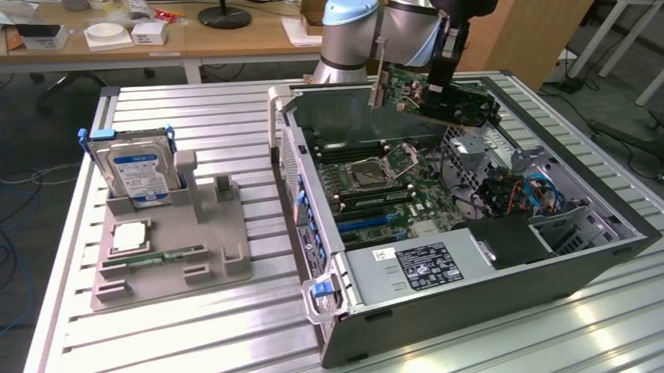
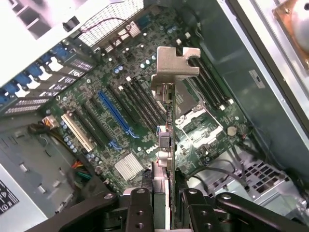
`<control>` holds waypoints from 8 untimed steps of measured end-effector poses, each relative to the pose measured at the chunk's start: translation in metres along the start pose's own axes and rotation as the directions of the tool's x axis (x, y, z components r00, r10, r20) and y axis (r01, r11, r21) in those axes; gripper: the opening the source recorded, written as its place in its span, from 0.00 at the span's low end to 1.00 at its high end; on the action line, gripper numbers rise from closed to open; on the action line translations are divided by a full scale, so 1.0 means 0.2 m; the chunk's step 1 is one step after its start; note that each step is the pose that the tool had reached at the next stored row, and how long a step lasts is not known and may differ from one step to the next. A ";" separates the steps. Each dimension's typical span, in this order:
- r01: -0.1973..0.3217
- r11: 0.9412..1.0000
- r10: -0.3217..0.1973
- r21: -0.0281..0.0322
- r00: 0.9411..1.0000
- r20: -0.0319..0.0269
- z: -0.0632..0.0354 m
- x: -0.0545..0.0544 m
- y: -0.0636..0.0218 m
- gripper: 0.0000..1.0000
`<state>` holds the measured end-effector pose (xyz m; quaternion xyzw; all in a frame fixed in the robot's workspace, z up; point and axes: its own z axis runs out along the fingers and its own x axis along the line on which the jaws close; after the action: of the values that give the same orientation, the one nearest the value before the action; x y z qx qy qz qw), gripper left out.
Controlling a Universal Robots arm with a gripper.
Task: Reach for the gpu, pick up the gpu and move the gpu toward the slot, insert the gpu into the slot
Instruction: 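Insert the gpu into the slot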
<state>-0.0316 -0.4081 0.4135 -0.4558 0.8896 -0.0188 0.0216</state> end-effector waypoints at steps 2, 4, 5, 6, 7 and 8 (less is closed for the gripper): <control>0.030 1.000 -0.030 -0.001 1.000 0.002 0.000 0.00 0.000 0.29; 0.059 0.998 -0.059 -0.001 0.998 0.003 0.000 0.00 0.000 0.29; 0.074 0.997 -0.074 -0.001 0.997 0.004 0.000 0.00 0.000 0.29; 0.088 0.996 -0.088 -0.002 0.996 0.005 0.000 0.00 0.000 0.29; 0.102 0.995 -0.102 -0.002 0.995 0.006 0.000 0.00 0.000 0.29; 0.117 0.993 -0.117 -0.002 0.993 0.006 0.000 0.00 0.000 0.29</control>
<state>-0.0316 -0.4081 0.4135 -0.5071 0.8614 -0.0174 0.0226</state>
